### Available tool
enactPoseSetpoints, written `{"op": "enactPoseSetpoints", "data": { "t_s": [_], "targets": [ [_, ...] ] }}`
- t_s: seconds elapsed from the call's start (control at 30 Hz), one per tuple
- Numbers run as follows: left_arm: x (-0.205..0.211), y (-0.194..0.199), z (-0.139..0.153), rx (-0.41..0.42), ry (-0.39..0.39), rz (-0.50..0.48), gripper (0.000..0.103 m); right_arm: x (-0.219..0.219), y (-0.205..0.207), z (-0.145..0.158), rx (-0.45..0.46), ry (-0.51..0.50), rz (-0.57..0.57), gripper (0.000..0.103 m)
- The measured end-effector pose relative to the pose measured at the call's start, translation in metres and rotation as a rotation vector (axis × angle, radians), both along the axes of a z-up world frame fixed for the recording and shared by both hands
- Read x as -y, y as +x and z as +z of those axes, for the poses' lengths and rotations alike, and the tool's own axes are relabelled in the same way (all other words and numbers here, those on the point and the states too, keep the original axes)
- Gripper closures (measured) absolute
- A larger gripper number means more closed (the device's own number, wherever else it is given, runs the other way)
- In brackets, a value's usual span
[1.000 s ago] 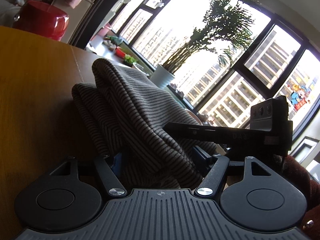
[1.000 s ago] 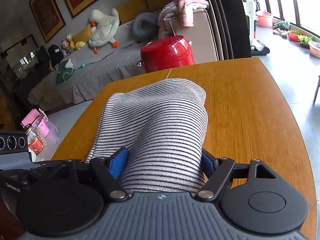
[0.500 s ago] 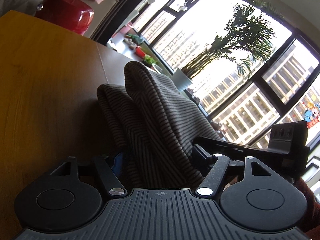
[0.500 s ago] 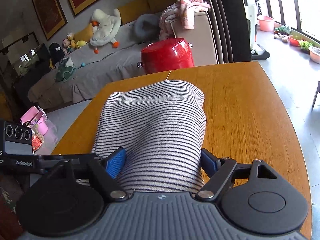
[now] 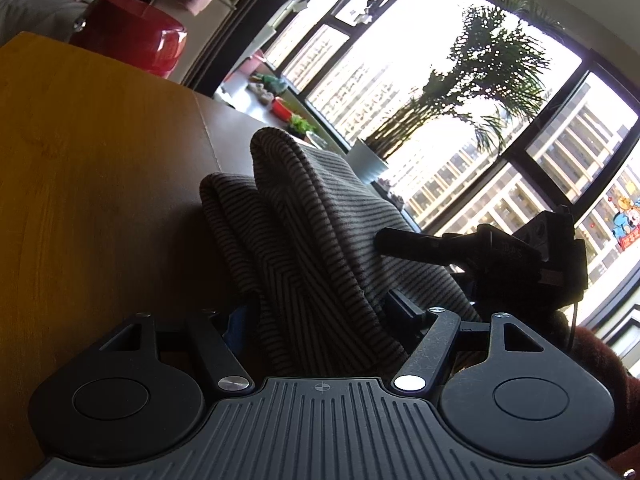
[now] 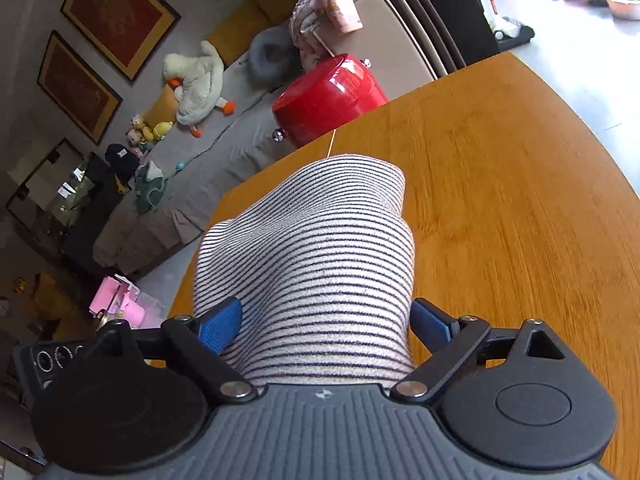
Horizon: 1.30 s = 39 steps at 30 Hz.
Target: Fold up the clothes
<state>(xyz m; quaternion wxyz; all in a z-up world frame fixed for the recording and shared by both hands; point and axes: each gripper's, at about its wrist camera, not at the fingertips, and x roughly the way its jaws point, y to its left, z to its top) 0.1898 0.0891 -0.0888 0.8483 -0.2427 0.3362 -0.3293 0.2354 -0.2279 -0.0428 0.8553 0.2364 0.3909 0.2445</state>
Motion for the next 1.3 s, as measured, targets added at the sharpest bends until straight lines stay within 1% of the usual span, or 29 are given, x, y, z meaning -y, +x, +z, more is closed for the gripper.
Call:
{"op": "enactPoseSetpoints", "data": {
  "t_s": [0.1,0.13,0.17,0.23,0.27,0.33,0.37,0.43,0.5,0.57,0.6,0.63,0.73,0.8,0.83,0.9,0.97,1.0,1.03,1.07,1.1,1.13,1.17,1.23,1.3],
  "targets": [
    [-0.002,0.0,-0.001,-0.001,-0.004,0.0,0.027,-0.004,-0.013,0.018,0.078,-0.084,-0.025,0.012],
    [-0.004,0.0,-0.001,-0.002,-0.013,0.002,0.027,-0.006,-0.02,0.025,0.118,-0.122,-0.03,0.012],
    [-0.009,0.0,0.001,-0.001,-0.031,0.011,0.028,-0.012,-0.032,0.034,0.178,-0.179,-0.017,0.012],
    [-0.02,-0.001,0.005,0.007,-0.062,0.052,0.028,-0.03,-0.06,0.049,0.307,-0.311,0.037,0.012],
    [-0.03,-0.001,0.006,0.012,-0.08,0.087,0.028,-0.039,-0.073,0.056,0.371,-0.376,0.064,0.012],
    [-0.041,0.0,0.006,0.007,-0.1,0.13,0.029,-0.061,-0.102,0.063,0.483,-0.487,0.157,0.011],
    [-0.044,0.0,0.006,0.003,-0.1,0.145,0.031,-0.073,-0.114,0.062,0.513,-0.528,0.212,0.011],
    [-0.044,0.0,0.005,0.001,-0.089,0.145,0.036,-0.096,-0.127,0.053,0.521,-0.606,0.293,0.011],
    [-0.038,-0.003,0.005,0.012,-0.063,0.121,0.041,-0.113,-0.134,0.037,0.55,-0.722,0.324,0.011],
    [-0.032,-0.006,0.006,0.023,-0.042,0.093,0.041,-0.123,-0.137,0.025,0.599,-0.835,0.317,0.011],
    [-0.03,-0.007,0.006,0.016,-0.055,0.08,0.041,-0.123,-0.134,0.024,0.607,-0.844,0.296,0.016],
    [-0.029,-0.007,0.006,0.01,-0.069,0.066,0.042,-0.12,-0.129,0.027,0.594,-0.814,0.267,0.025],
    [-0.034,-0.004,0.001,-0.044,-0.179,0.026,0.043,-0.107,-0.11,0.038,0.535,-0.698,0.179,0.026],
    [-0.038,0.0,-0.004,-0.079,-0.238,0.011,0.043,-0.106,-0.098,0.037,0.52,-0.678,0.152,0.026],
    [-0.039,0.002,-0.007,-0.095,-0.26,0.005,0.043,-0.109,-0.096,0.033,0.528,-0.691,0.159,0.026],
    [-0.04,0.005,-0.013,-0.127,-0.295,-0.01,0.043,-0.122,-0.098,0.02,0.583,-0.776,0.213,0.026],
    [-0.039,0.007,-0.016,-0.141,-0.309,-0.021,0.043,-0.131,-0.103,0.011,0.636,-0.841,0.239,0.027],
    [-0.039,0.008,-0.018,-0.15,-0.323,-0.025,0.043,-0.131,-0.103,0.011,0.642,-0.84,0.23,0.035],
    [-0.04,0.009,-0.02,-0.158,-0.337,-0.029,0.043,-0.127,-0.1,0.016,0.629,-0.81,0.206,0.051],
    [-0.04,0.01,-0.022,-0.167,-0.351,-0.033,0.043,-0.121,-0.097,0.022,0.611,-0.766,0.178,0.058],
    [-0.04,0.011,-0.024,-0.179,-0.362,-0.037,0.043,-0.111,-0.094,0.031,0.591,-0.705,0.145,0.067],
    [-0.039,0.011,-0.027,-0.188,-0.368,-0.042,0.043,-0.101,-0.091,0.04,0.572,-0.641,0.11,0.073],
    [-0.038,0.011,-0.03,-0.198,-0.37,-0.047,0.043,-0.094,-0.09,0.048,0.566,-0.59,0.093,0.075],
    [-0.036,0.013,-0.035,-0.219,-0.377,-0.058,0.042,-0.084,-0.092,0.064,0.577,-0.514,0.095,0.082],
    [-0.036,0.015,-0.038,-0.237,-0.391,-0.062,0.042,-0.074,-0.094,0.081,0.588,-0.438,0.096,0.083]
  ]
}}
